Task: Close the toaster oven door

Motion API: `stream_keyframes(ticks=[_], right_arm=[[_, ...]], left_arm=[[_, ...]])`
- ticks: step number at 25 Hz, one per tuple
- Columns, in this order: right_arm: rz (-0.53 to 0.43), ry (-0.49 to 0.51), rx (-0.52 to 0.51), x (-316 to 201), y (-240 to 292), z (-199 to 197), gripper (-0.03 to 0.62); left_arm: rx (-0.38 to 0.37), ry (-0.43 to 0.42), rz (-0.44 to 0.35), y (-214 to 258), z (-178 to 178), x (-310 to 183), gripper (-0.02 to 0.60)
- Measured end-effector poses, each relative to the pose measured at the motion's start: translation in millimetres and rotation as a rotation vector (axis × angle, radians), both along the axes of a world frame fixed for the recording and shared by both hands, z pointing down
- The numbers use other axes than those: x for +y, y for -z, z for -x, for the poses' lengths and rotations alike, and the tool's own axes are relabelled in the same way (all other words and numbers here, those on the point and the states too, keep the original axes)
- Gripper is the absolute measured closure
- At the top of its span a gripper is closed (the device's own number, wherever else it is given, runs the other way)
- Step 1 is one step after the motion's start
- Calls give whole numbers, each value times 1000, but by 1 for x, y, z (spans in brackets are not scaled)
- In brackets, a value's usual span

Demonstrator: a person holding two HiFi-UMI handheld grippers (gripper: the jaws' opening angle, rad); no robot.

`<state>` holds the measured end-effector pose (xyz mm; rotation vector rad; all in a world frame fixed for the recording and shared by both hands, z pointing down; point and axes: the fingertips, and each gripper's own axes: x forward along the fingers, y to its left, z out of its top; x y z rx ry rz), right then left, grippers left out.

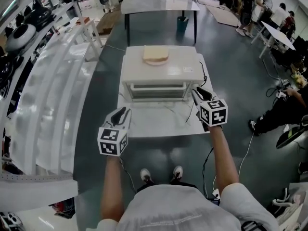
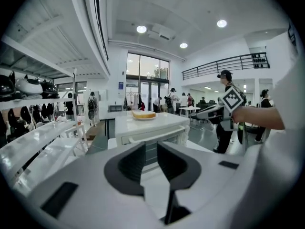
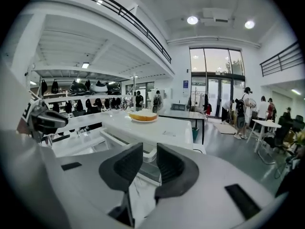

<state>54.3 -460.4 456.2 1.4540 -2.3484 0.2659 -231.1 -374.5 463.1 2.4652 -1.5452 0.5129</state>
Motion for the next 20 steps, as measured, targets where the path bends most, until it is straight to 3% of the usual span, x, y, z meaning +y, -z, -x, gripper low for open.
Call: stream_keyframes(ticks=[4,11,20], right_arm=[[-39,19,23,24,24,-5,496],[-132,31,44,55,74,-11,559],[-212,97,30,79,119,-2,579]], left_arm=[[-4,-14,-67,32,-5,-6,502],[-30,-82,-154,75,-30,-7,537],[-82,-115,-225,110,-47,0,561]])
